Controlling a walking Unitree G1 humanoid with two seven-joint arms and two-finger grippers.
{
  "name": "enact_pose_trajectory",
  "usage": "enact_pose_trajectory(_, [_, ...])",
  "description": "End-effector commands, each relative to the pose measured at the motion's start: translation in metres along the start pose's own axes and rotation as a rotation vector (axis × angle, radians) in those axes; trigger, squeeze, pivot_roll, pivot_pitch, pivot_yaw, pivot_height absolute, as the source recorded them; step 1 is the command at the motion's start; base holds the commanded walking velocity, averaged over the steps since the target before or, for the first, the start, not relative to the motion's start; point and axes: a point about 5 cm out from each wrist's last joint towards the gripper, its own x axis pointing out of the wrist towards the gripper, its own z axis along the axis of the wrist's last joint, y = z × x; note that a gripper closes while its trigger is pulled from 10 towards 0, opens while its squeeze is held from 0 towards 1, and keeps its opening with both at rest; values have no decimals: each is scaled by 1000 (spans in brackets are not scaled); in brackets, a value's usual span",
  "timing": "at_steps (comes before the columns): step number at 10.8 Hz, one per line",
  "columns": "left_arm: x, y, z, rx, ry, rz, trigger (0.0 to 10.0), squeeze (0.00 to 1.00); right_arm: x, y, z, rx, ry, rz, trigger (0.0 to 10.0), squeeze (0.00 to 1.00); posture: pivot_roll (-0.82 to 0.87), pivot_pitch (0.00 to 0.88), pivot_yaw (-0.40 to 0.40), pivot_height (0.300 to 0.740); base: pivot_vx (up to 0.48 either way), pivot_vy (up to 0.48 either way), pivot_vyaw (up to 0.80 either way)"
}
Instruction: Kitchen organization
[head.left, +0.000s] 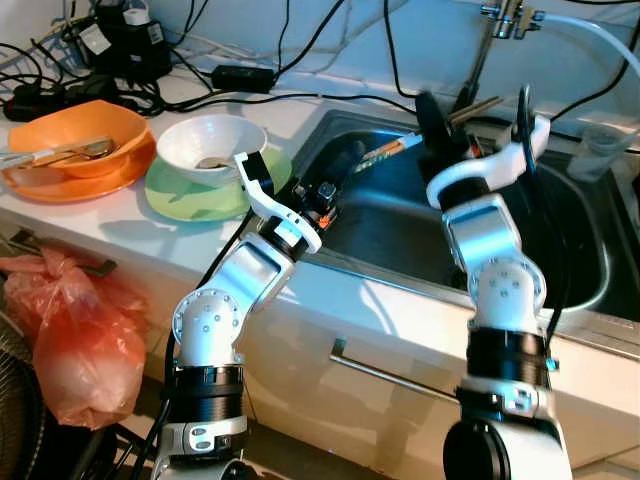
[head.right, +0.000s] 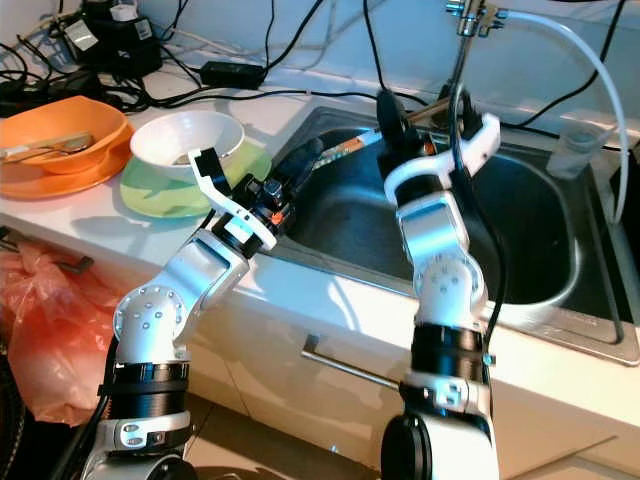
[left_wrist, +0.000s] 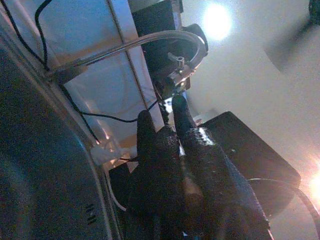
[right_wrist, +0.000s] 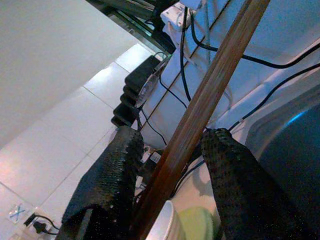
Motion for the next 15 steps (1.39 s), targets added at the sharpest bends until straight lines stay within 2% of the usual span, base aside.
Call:
enact_pose_trajectory(1, [13, -13, -12, -41, 14, -61, 0, 0, -4, 3, -14, 53, 21, -5, 0, 0, -27, 0, -16, 740, 0, 0, 0])
enact_pose_trajectory(15, [14, -13, -18, -32, 41, -56, 196, 0, -9, 0, -21, 47, 51, -34, 0, 0, -28, 0, -17, 740, 0, 0, 0])
